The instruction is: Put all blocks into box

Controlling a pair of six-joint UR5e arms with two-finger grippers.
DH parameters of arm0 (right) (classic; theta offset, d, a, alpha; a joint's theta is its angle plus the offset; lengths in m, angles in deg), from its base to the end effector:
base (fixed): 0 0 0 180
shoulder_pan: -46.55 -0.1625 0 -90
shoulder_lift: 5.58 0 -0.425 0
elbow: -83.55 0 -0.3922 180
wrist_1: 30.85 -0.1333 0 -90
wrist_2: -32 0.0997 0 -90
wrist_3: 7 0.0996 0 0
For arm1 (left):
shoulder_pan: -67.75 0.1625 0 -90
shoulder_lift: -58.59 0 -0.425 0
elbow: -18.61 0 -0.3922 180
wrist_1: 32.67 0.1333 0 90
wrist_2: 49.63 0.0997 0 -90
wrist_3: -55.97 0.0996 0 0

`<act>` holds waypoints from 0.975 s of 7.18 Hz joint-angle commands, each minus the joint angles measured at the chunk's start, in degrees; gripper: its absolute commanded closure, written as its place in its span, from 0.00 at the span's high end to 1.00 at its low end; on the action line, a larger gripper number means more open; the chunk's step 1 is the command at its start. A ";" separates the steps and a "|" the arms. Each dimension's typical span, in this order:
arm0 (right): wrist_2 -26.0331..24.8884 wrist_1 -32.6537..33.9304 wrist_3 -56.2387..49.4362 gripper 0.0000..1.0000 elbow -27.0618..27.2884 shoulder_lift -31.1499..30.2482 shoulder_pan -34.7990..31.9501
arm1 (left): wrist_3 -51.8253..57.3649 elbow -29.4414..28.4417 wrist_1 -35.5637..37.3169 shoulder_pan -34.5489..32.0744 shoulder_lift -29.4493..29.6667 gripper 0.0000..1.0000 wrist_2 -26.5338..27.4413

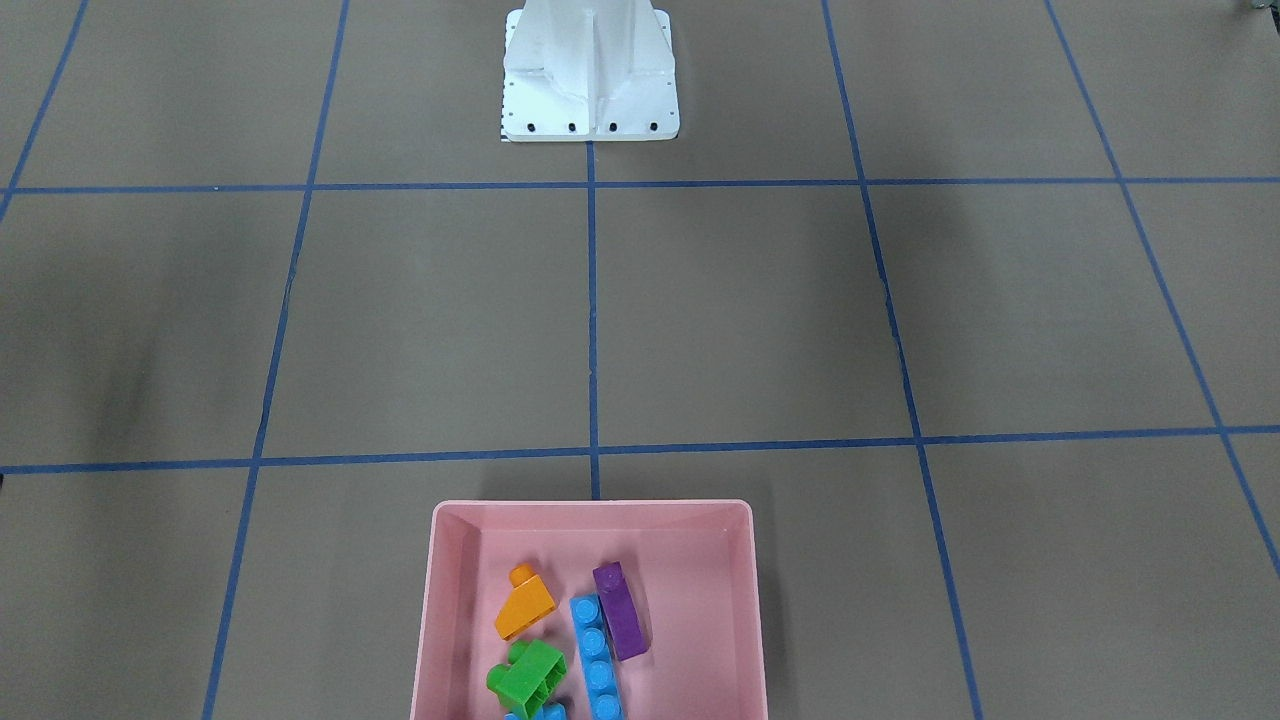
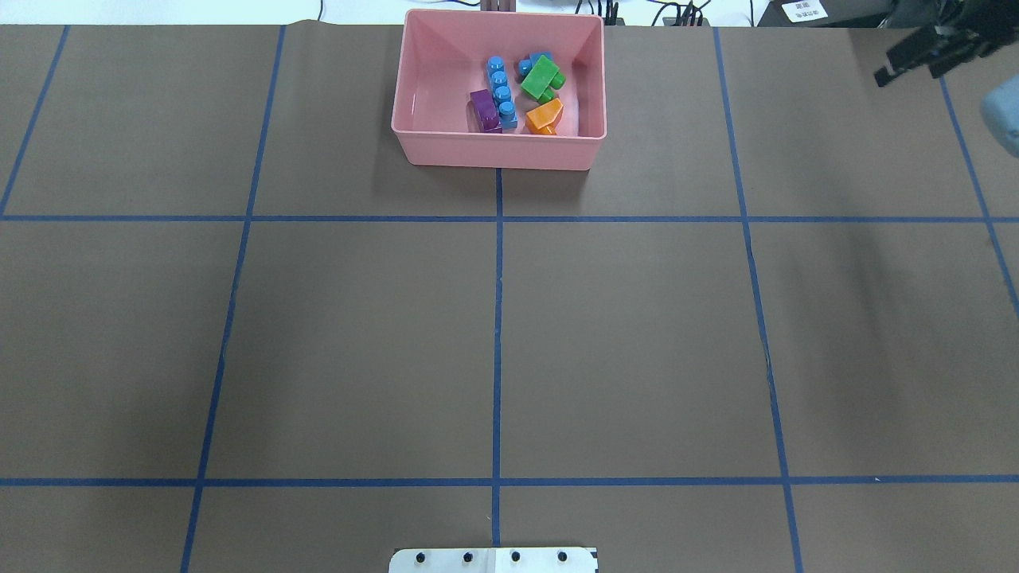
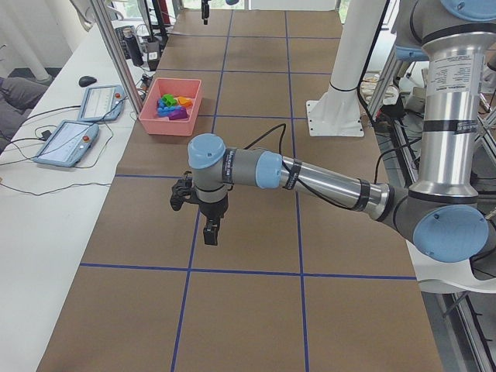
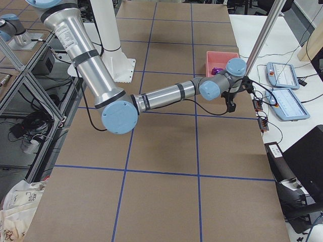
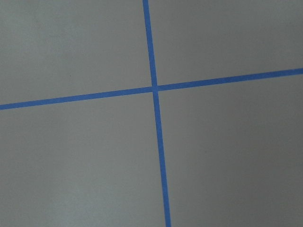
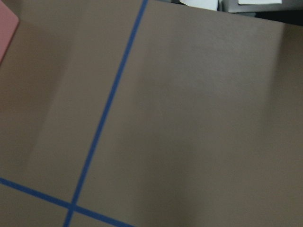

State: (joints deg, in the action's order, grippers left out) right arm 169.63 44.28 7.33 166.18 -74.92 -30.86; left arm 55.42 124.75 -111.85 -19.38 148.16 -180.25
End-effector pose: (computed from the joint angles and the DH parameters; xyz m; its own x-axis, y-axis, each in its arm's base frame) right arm -0.0837 -0.6486 0.4821 0.6112 -0.2591 0.7479 0.0422 0.9542 0.2960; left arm -0.0443 -0.4830 0.5481 0.7558 0.0839 -0.6495 -0.0426 0.9960 0.0790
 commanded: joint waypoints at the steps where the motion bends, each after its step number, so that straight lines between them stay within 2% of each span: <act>1: -0.34 2.55 -4.83 1.00 3.85 -9.22 -2.39 | -0.07 -0.49 -0.19 -0.84 -0.36 1.00 -1.65; 2: -3.13 7.44 -12.32 1.00 5.16 -11.15 -3.09 | -0.41 -0.15 -0.19 -3.19 -0.53 1.00 -1.73; 3: -6.99 15.40 -20.32 1.00 7.78 -11.52 -5.45 | -0.33 -0.40 -0.10 -3.30 -1.41 1.00 -1.39; 4: -9.20 24.36 -21.27 1.00 11.55 -11.26 -7.39 | 0.02 -0.41 -0.36 -3.22 -3.94 1.00 -1.12; 5: -9.48 25.49 -21.19 1.00 14.72 -12.48 -7.41 | 0.02 -0.32 -2.71 -3.39 -4.75 1.00 -1.47; 6: -9.31 23.24 -21.71 1.00 15.71 -15.71 -8.02 | 0.02 -0.40 -2.91 -3.48 -4.75 1.00 -1.47; 7: -8.44 19.83 -21.37 1.00 14.50 -17.92 -8.98 | 0.02 -0.58 -2.91 -3.48 -4.67 1.00 -1.04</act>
State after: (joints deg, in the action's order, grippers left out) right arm 160.67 66.79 -13.93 180.63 -89.86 -38.75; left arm 55.42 124.31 -114.38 -22.80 143.66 -181.60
